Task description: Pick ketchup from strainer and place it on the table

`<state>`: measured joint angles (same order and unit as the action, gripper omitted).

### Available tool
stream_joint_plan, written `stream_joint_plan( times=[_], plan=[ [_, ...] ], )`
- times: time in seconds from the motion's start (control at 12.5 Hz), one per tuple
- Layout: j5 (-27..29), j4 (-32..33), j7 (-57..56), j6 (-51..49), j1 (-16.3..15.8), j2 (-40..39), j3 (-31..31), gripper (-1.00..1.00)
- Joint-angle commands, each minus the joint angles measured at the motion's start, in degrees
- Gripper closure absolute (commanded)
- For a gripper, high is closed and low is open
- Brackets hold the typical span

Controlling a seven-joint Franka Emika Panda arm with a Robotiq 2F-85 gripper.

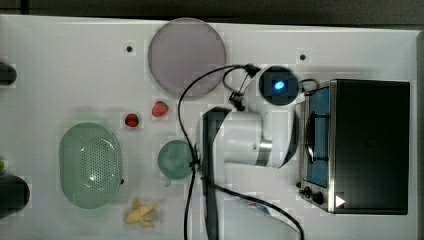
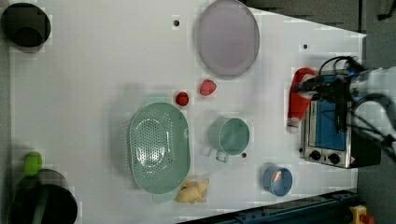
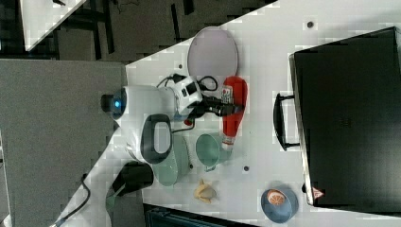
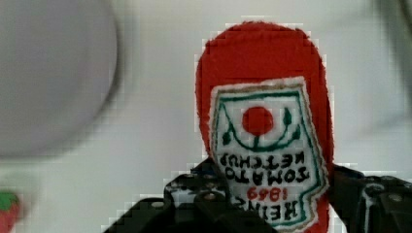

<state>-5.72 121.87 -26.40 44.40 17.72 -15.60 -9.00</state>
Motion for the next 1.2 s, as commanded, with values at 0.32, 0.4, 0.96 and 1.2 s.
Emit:
stream_joint_plan(
  times=[0.32,0.4,0.96,1.2],
  plan=[
    [-0.05,6.18,-2.55,7.97,-3.26,-3.76,-1.86,-0.16],
    [-0.05,6.19,-2.54,9.01,-3.27,-5.42,-1.86,-0.16],
    [0.05,3.76,-2.55,10.32,-3.28,-2.87,-1.94,-1.00],
    [0.11,-2.46,-2.05,1.03,-3.28,3.30,-1.90,-1.00]
  ],
)
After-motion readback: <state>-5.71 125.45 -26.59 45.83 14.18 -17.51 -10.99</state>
